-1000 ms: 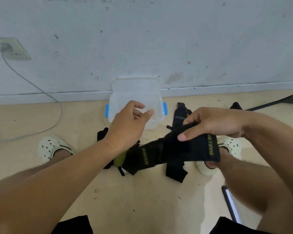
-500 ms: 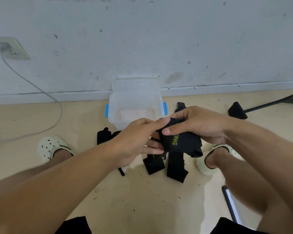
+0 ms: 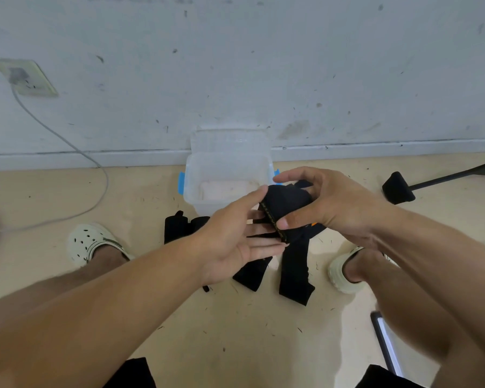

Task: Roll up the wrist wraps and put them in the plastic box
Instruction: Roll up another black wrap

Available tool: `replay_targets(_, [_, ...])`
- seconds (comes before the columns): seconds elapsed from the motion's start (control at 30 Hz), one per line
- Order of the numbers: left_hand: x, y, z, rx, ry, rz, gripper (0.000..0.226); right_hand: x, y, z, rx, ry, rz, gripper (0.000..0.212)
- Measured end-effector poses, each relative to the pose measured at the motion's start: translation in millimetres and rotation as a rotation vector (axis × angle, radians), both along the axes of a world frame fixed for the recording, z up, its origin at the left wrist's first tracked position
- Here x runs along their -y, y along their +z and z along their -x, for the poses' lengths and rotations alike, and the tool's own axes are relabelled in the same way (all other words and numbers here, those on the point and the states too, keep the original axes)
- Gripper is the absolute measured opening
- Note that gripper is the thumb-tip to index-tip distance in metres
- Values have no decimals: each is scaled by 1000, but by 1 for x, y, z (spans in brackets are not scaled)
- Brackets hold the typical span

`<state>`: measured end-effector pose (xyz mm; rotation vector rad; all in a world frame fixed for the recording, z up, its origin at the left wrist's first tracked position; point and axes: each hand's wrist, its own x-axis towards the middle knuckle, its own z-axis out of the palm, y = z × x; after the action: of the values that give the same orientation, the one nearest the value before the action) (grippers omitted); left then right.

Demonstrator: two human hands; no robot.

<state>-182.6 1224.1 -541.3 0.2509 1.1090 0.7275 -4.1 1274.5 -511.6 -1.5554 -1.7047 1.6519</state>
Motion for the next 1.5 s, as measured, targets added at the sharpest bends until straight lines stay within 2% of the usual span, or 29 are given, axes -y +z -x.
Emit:
replay_targets(0.1, [-1, 0, 3, 102, 61, 87, 63, 3, -1, 2, 23, -47, -158, 42])
replay_targets(0.2, [-2, 1, 5, 212, 115, 99, 45, 8, 1, 2, -1, -10, -262, 20])
replay_targets(0.27, [-4, 0, 7, 237, 122, 58, 38, 10, 0, 2, 39, 33, -303, 13])
replay_targets(0.37, [-5, -3, 9, 223, 141, 19, 39, 9, -2, 2, 113, 87, -380, 13])
replay_targets(0.5, [-6, -8, 8, 205, 139, -22, 42, 11, 0, 1, 110, 192, -379, 19])
replay_targets(0.7, [-9, -11, 8, 163, 154, -73, 42, 13, 3, 0, 79, 199, -408, 23])
replay_targets(0.77, [-9, -10, 8, 154, 171, -102, 44, 13, 7, -2, 51, 122, -370, 24])
replay_targets(0.83, [-9, -8, 8, 152, 191, -113, 43, 10, 5, -5, 134, 66, -382, 19])
replay_targets(0.93, [-8, -5, 7, 155, 200, -125, 44, 9, 2, -9, 339, 161, -442, 30])
replay_targets(1.1, [-7, -5, 6, 149, 230, -138, 45, 10, -3, -7, 377, 162, -496, 19])
replay_targets(1.17, [-6, -5, 5, 118, 227, -135, 45, 10, -4, -7, 363, 144, -506, 13])
replay_targets(1.3, [-7, -8, 3, 22, 241, -139, 45, 13, -2, -5, 261, 120, -494, 17])
replay_targets(1.5, [-5, -6, 3, 37, 204, -151, 44, 16, -2, -2, 165, 90, -499, 14])
